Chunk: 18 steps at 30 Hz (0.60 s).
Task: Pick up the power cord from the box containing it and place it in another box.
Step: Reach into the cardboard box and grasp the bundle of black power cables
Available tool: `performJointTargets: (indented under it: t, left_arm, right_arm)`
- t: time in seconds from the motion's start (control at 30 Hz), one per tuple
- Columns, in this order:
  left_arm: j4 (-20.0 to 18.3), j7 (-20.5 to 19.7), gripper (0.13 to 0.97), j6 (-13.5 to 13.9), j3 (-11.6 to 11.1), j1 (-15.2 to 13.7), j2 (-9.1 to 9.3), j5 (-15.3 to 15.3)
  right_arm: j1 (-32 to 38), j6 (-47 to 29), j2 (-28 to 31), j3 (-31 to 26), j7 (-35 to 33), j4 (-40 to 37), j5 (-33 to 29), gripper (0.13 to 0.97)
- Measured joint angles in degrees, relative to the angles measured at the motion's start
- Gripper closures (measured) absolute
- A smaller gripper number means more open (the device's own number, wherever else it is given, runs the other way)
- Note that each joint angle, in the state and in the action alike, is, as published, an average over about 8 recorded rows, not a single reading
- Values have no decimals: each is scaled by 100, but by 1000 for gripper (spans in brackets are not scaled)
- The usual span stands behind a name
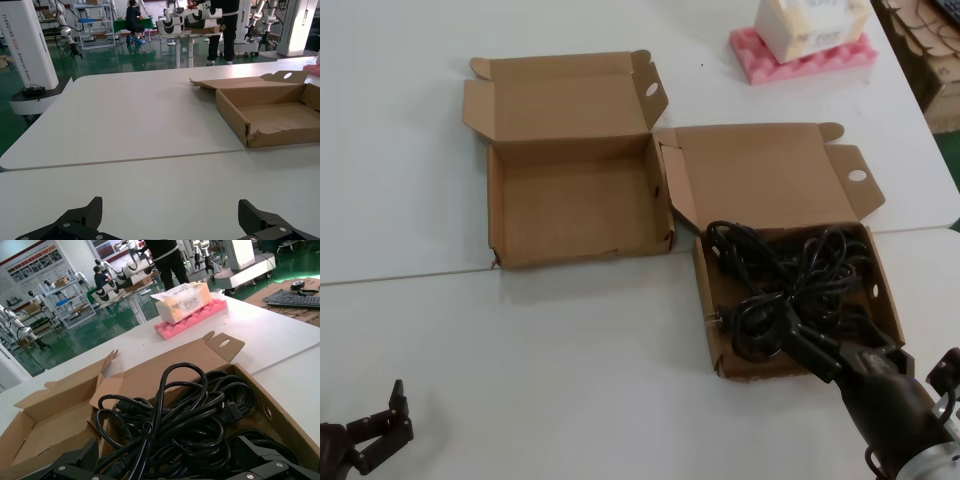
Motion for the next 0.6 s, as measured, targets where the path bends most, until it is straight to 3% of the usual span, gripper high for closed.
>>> performJointTargets:
  t: [0.6]
  left_arm:
    - [0, 0, 132, 0, 0, 0, 0, 0]
  right_arm:
    - [-4, -4, 3, 8, 0, 16, -6, 129]
